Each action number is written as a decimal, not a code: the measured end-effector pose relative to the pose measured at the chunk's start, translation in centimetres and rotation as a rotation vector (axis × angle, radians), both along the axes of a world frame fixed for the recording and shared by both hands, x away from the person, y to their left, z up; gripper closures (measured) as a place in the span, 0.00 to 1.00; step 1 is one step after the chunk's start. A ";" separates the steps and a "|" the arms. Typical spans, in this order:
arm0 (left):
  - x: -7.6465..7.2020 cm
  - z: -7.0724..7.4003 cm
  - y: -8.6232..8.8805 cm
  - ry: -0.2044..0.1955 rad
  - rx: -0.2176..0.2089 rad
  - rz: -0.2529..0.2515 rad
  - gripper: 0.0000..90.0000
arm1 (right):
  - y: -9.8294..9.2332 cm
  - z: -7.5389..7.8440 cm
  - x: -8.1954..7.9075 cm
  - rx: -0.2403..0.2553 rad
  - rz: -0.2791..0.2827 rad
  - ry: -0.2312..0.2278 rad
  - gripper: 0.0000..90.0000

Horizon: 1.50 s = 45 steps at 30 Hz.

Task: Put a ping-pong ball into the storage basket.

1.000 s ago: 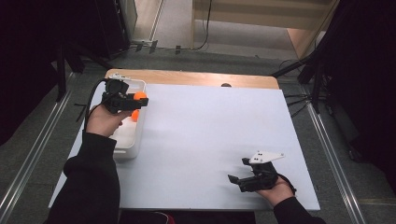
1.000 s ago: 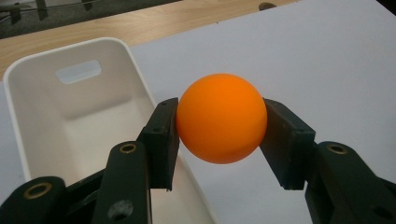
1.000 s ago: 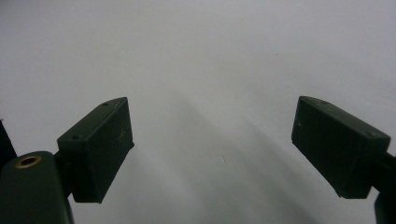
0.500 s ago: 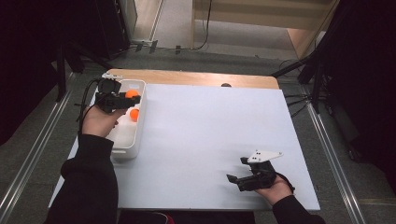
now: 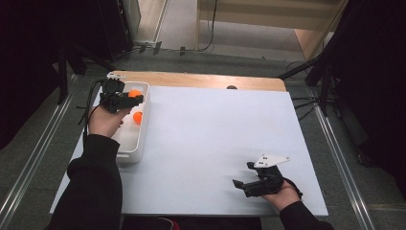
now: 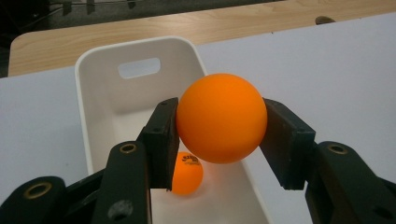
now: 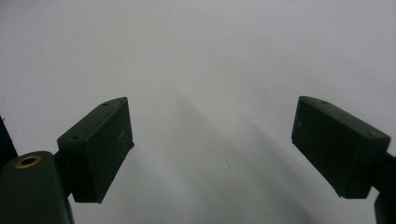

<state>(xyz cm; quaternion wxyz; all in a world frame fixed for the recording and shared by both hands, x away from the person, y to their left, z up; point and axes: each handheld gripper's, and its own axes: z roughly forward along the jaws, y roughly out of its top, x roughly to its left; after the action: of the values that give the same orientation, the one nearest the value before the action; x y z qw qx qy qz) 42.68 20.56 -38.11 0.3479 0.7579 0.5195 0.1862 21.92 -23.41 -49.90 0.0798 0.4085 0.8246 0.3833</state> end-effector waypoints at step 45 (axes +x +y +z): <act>4.2 -3.7 0.2 0.033 0.042 0.138 0.55 | -0.4 -0.1 -0.4 -0.006 -0.014 0.001 0.12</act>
<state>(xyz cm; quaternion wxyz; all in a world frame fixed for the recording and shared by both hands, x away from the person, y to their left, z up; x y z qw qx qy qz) 46.87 20.73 -41.83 0.3097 0.7303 0.5722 0.2083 21.49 -23.79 -50.00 0.0834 0.4140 0.8229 0.3800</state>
